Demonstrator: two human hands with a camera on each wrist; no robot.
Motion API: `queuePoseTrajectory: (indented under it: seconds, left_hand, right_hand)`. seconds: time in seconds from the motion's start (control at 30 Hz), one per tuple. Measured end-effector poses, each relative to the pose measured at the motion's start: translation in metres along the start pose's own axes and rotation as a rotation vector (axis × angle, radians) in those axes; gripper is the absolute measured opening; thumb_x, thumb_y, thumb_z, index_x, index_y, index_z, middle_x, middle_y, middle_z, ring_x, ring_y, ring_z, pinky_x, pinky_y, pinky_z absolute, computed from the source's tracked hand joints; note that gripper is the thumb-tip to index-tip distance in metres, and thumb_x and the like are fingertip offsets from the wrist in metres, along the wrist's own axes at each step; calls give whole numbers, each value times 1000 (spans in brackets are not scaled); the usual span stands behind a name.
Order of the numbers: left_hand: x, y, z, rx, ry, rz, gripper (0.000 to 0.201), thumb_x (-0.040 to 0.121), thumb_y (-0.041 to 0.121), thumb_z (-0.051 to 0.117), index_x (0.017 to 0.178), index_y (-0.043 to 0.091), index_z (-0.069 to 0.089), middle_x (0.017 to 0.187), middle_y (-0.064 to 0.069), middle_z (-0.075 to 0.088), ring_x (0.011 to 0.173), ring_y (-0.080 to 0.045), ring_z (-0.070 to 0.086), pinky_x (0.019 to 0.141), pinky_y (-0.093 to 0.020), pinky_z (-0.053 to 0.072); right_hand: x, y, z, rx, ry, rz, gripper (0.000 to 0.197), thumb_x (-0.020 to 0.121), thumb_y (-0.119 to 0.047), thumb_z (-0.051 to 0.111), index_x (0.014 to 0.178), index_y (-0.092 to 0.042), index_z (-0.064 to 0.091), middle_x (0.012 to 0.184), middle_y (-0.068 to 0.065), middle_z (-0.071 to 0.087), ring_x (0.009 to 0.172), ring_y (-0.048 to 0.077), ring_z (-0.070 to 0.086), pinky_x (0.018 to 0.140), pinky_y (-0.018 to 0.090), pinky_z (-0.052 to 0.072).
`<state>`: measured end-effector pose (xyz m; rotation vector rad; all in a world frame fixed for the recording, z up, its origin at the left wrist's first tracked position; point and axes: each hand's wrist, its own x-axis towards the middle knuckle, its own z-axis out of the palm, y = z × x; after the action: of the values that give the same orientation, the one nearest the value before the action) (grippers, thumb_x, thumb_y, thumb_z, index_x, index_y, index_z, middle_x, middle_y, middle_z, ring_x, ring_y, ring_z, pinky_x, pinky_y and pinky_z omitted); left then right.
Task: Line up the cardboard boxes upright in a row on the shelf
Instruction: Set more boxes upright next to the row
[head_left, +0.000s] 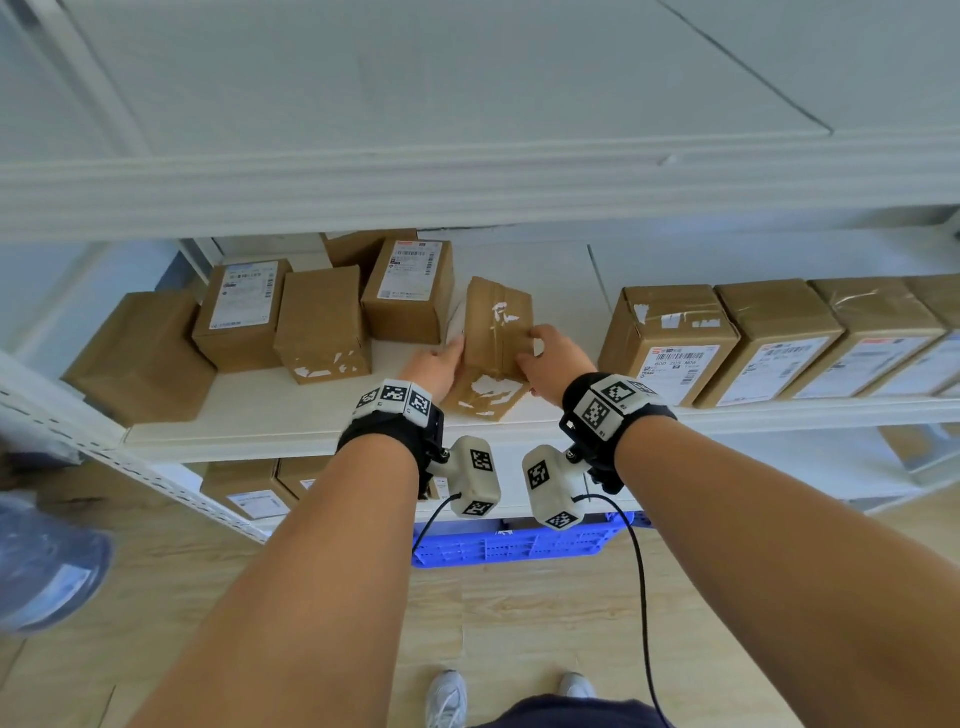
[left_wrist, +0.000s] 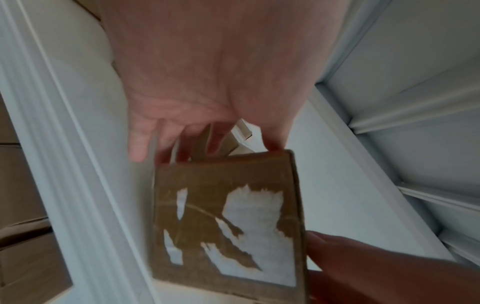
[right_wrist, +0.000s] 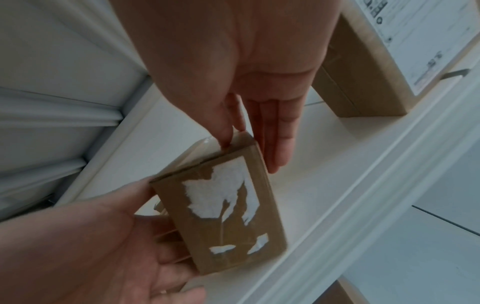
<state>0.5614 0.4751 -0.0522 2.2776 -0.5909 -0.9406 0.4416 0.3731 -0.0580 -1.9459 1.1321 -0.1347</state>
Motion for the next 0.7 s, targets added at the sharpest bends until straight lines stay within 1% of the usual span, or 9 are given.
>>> queuePoseTrajectory:
  seconds: [0.07, 0.13, 0.23, 0.3, 0.37, 0.47, 0.53, 0.63, 0.7]
  left_hand:
    - [3, -2, 0, -9, -23, -39, 80, 91, 71, 24, 127, 7, 56, 124, -14, 58, 111, -30, 56, 94, -33, 44]
    - [3, -5, 0, -103, 6, -55, 84, 81, 78, 38, 129, 11, 54, 129, -10, 57, 111, -28, 56, 100, -42, 45]
    - [1, -8, 1, -168, 91, -33, 80, 80, 62, 62, 139, 11, 46, 137, -7, 54, 120, -26, 54, 103, -36, 41]
    - [1, -9, 3, -108, 111, 5, 73, 84, 47, 67, 143, 12, 41, 140, -5, 52, 124, -24, 53, 101, -33, 41]
    - [2, -8, 7, -73, 80, 39, 58, 86, 38, 68, 136, 12, 51, 131, -4, 60, 114, -22, 60, 100, -35, 47]
    - [2, -6, 13, -80, 46, 71, 38, 91, 30, 63, 122, 9, 61, 114, -6, 68, 96, -22, 65, 92, -40, 54]
    - [1, -6, 15, -43, 37, 99, 34, 96, 28, 56, 121, 7, 62, 116, -7, 67, 98, -25, 64, 92, -40, 53]
    - [3, -5, 16, -16, -6, 107, 32, 99, 28, 49, 122, 10, 62, 121, -8, 66, 105, -25, 63, 92, -39, 53]
    - [7, -6, 16, -32, -25, 101, 31, 98, 27, 50, 121, 10, 62, 119, -8, 67, 102, -24, 63, 92, -39, 53]
  right_hand:
    - [-1, -2, 2, 24, -16, 8, 45, 93, -19, 47, 137, -15, 40, 123, 15, 60, 104, 31, 63, 86, 42, 54]
    - [-3, -2, 3, -6, -28, 23, 42, 95, -17, 44, 136, -12, 42, 126, 14, 58, 110, 32, 60, 94, 41, 50]
    - [-3, 0, 2, -100, -3, 48, 34, 98, -16, 41, 130, -9, 50, 123, 14, 60, 108, 31, 60, 93, 39, 50]
    - [-4, 2, -1, -132, 29, 53, 31, 99, -14, 39, 125, -7, 54, 121, 14, 62, 108, 31, 60, 90, 38, 50]
    - [-3, 5, -3, -118, 42, 71, 30, 99, -14, 38, 121, -7, 57, 116, 13, 64, 101, 29, 62, 81, 33, 50]
    - [0, 11, -4, -56, 55, 113, 32, 98, -24, 39, 118, -9, 58, 99, 6, 65, 77, 20, 59, 58, 24, 44]
    - [0, 14, -4, -61, 43, 141, 35, 97, -28, 42, 123, -9, 56, 96, 4, 64, 67, 15, 56, 50, 23, 39]
    - [1, 16, -2, -66, -11, 144, 32, 98, -25, 42, 120, -8, 57, 89, 2, 61, 62, 13, 54, 52, 24, 45]
    - [1, 15, -2, -38, -18, 130, 29, 98, -25, 42, 117, -9, 58, 93, 2, 62, 71, 15, 58, 67, 30, 56]
